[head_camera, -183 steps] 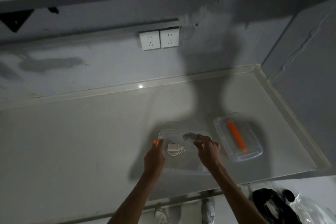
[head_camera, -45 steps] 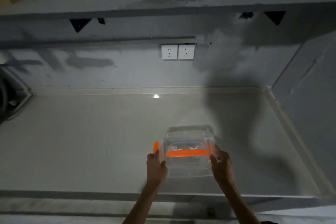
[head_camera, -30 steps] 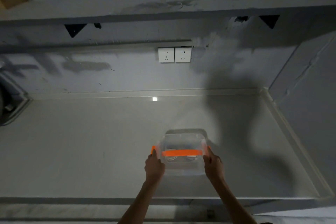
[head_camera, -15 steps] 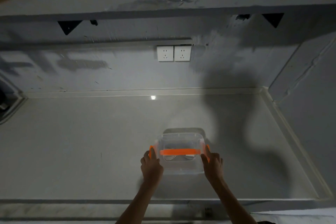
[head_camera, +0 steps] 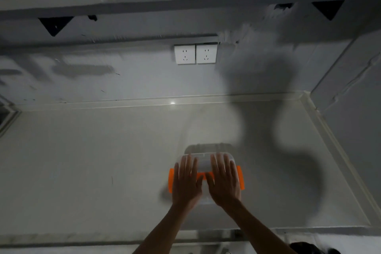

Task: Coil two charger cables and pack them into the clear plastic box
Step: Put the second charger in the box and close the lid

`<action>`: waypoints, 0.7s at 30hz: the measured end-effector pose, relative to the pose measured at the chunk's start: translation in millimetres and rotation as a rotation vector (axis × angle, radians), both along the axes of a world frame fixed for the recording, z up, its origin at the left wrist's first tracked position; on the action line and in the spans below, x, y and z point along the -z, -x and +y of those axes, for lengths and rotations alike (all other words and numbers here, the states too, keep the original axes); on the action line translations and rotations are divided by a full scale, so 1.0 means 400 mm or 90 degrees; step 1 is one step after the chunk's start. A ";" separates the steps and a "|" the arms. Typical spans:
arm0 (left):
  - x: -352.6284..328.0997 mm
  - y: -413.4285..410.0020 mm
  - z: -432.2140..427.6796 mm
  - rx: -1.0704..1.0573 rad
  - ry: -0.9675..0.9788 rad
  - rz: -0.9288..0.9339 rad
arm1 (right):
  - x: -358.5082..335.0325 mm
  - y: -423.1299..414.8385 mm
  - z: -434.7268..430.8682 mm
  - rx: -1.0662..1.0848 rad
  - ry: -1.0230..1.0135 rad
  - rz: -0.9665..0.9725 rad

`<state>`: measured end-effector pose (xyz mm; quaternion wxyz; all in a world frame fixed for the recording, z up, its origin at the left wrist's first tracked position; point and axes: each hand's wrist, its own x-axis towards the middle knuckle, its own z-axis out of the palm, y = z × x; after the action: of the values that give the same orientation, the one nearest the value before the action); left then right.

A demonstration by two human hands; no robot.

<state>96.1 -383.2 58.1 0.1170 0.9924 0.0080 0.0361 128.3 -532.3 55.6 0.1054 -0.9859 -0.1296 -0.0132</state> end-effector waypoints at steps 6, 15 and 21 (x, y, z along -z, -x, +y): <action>0.019 -0.012 -0.006 -0.008 -0.011 -0.025 | 0.005 -0.007 0.006 0.002 0.006 0.003; 0.012 -0.034 0.053 0.010 0.144 0.047 | -0.017 -0.035 -0.014 0.000 -0.124 0.135; -0.006 0.046 0.110 -0.215 0.280 0.051 | -0.008 -0.003 -0.152 0.225 -0.343 0.173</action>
<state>77.8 -339.2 60.6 0.3217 0.9284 0.1855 0.0136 129.6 -593.0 58.6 0.3741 -0.9227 0.0662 0.0664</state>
